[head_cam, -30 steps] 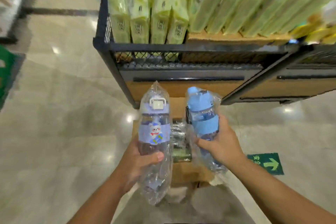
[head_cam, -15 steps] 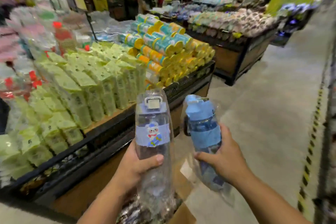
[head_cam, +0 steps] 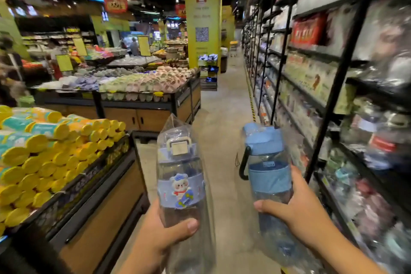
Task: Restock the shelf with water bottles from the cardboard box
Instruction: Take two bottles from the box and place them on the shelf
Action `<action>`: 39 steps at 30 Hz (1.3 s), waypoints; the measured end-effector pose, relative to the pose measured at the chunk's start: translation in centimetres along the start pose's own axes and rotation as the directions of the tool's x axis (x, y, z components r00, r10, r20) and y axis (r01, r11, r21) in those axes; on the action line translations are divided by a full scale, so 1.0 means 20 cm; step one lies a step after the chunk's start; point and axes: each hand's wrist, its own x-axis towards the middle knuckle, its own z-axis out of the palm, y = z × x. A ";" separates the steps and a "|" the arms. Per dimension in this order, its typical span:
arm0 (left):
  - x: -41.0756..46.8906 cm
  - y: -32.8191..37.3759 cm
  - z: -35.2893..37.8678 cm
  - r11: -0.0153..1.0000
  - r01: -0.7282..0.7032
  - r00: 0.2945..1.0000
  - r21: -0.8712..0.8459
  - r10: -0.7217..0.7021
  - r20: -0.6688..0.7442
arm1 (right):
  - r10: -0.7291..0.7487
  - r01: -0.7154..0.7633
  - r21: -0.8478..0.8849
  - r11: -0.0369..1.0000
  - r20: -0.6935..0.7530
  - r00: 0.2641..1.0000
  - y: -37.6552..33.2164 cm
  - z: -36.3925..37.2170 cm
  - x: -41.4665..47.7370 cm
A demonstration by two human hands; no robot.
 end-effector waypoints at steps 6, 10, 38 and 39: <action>0.54 -0.01 0.53 1.000 -0.013 0.978 -0.010 0.014 0.210 | -0.039 0.023 -0.068 0.997 -0.247 0.968 0.01 -0.55 0.20; 0.88 -0.01 0.85 0.999 -0.010 0.919 -0.052 0.030 0.392 | -0.059 0.017 -0.110 0.994 -0.396 0.916 0.01 -0.81 0.28; 2.42 0.12 2.51 0.946 -0.055 0.248 -0.319 0.322 0.914 | -0.268 -0.217 -0.341 0.914 -0.913 0.307 -0.25 -1.67 0.88; 2.43 0.13 2.58 0.941 -0.057 0.243 -0.334 0.338 0.909 | -0.275 -0.220 -0.343 0.913 -0.917 0.288 -0.25 -1.73 0.88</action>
